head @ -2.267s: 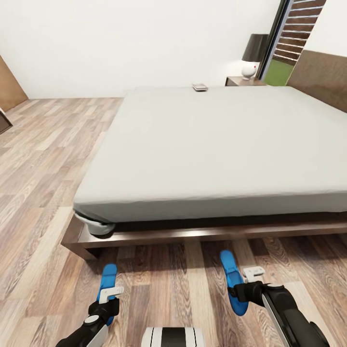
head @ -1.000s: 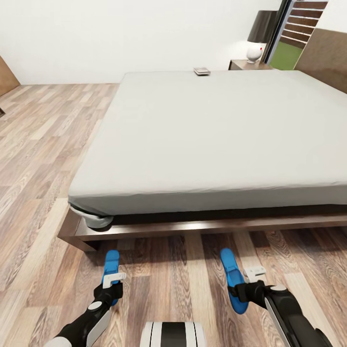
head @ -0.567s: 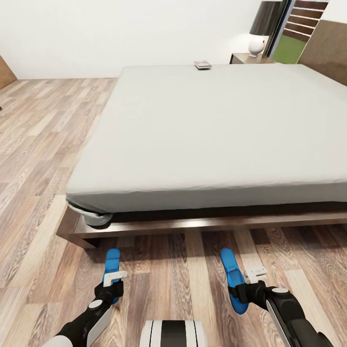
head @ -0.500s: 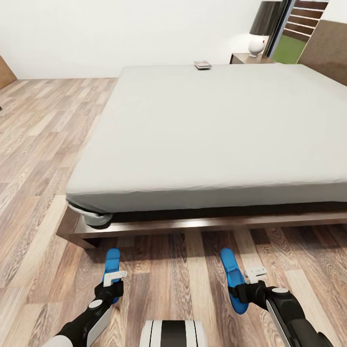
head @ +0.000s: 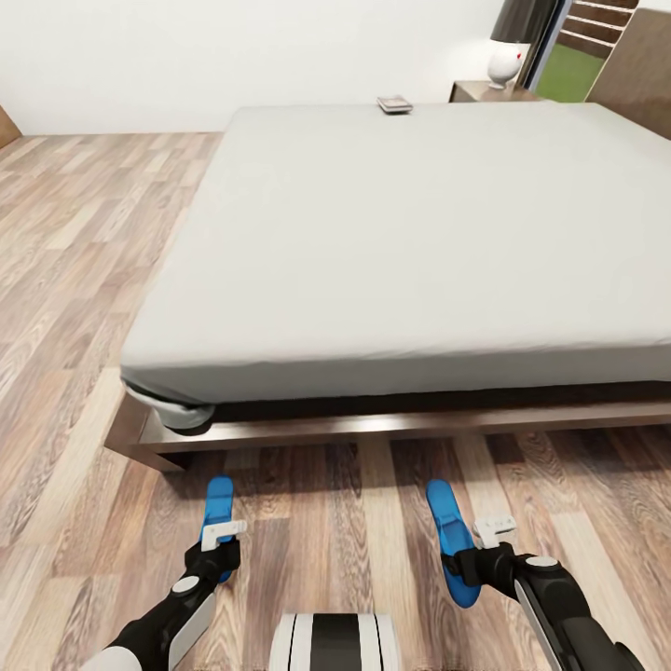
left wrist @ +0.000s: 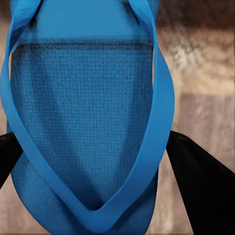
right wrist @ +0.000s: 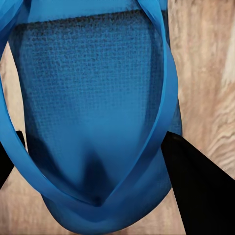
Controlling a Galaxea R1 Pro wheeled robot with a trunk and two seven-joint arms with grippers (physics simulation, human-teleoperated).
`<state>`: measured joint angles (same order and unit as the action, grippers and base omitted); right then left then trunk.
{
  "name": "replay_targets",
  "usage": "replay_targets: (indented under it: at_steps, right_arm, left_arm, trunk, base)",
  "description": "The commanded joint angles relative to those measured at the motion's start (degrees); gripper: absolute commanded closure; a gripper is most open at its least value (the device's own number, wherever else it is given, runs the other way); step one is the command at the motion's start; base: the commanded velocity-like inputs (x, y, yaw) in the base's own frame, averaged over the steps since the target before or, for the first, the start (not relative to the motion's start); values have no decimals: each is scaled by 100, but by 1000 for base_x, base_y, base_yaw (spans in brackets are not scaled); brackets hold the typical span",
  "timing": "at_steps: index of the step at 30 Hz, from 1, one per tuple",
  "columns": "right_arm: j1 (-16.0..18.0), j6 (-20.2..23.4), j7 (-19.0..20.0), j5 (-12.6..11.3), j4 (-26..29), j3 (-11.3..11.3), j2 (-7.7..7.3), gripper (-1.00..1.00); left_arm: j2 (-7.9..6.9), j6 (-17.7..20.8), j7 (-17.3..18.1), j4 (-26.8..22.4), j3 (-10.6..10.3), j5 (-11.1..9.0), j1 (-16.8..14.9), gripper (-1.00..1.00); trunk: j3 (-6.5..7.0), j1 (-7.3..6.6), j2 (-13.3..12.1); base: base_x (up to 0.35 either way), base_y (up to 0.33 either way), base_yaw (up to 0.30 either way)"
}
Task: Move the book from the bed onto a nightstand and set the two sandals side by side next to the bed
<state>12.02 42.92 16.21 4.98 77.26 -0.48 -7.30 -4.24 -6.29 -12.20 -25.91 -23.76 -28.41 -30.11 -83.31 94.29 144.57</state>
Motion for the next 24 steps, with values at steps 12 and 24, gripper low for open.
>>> replay_targets:
  at_steps: [12, 24]
  right_arm:
    - [-274, 32, 49, 47, 539, -13, 0, 100]
    - [-322, 33, 44, 47, 612, -13, 0, 100]
  left_arm:
    - [-5, 7, -70, -125, -43, 294, 0, 100]
    - [-2, 13, -72, -133, -41, 357, 4, 100]
  trunk:
    - [-26, 1, 3]
    - [-159, 17, 11]
  base:
    - [0, 0, 0]
    - [0, 0, 0]
